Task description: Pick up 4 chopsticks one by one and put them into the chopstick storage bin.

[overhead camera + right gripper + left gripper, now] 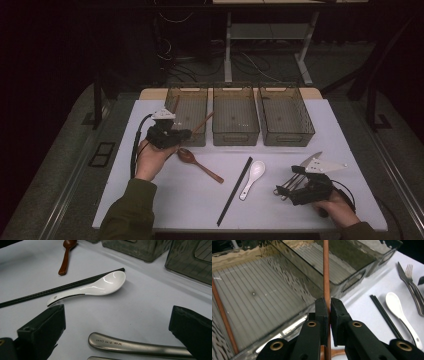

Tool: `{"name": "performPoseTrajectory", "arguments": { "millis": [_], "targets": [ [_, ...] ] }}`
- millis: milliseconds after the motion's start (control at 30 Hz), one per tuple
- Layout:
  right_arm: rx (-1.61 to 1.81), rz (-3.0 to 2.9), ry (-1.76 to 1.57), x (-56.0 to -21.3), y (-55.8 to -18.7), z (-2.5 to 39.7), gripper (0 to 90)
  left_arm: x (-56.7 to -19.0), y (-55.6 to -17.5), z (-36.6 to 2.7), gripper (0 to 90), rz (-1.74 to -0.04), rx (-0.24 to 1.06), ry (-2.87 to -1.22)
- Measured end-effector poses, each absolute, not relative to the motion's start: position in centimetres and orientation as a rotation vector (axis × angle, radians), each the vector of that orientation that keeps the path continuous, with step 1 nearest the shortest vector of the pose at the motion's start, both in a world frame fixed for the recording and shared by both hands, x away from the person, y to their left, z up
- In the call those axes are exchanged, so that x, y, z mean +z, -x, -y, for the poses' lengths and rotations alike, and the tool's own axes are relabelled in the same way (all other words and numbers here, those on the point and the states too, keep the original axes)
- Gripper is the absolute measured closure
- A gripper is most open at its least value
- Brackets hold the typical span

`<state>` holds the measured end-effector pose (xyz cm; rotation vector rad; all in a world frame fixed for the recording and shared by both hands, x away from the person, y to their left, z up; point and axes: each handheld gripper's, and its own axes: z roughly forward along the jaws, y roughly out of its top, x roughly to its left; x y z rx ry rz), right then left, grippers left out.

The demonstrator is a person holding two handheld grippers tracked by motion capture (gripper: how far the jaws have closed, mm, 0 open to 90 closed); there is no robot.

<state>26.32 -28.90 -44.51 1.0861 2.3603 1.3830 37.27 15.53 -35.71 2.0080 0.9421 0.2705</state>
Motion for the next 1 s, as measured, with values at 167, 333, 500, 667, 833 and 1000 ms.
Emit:
{"name": "performPoseTrajectory", "arguments": {
  "millis": [167, 333, 500, 667, 833, 1000],
  "targets": [
    [1.384, -2.361, -1.084, -44.5, -26.3, 28.9, 0.6, -35.0, -38.3, -15.3, 83.8, -0.947, 0.285, -1.995],
    [1.385, -2.359, -1.086, -44.5, -26.3, 28.9, 0.7, -34.2, -39.5, -14.9, 83.8, -0.948, 0.311, -1.988],
    [1.389, -2.359, -1.090, -44.5, -26.3, 28.9, 0.7, -33.6, -40.8, -14.6, 83.8, -0.969, 0.354, -1.978],
    [1.391, -2.359, -1.095, -44.4, -26.3, 28.9, 0.7, -33.4, -42.1, -14.5, 83.8, -1.001, 0.387, -1.966],
    [1.395, -2.356, -1.094, -44.4, -26.3, 28.9, 0.7, -33.4, -43.7, -14.5, 83.8, -1.041, 0.414, -1.952],
    [1.396, -2.357, -1.086, -44.4, -26.3, 28.9, 0.7, -33.2, -45.3, -14.4, 83.8, -1.053, 0.435, -1.954]
  ]
}}
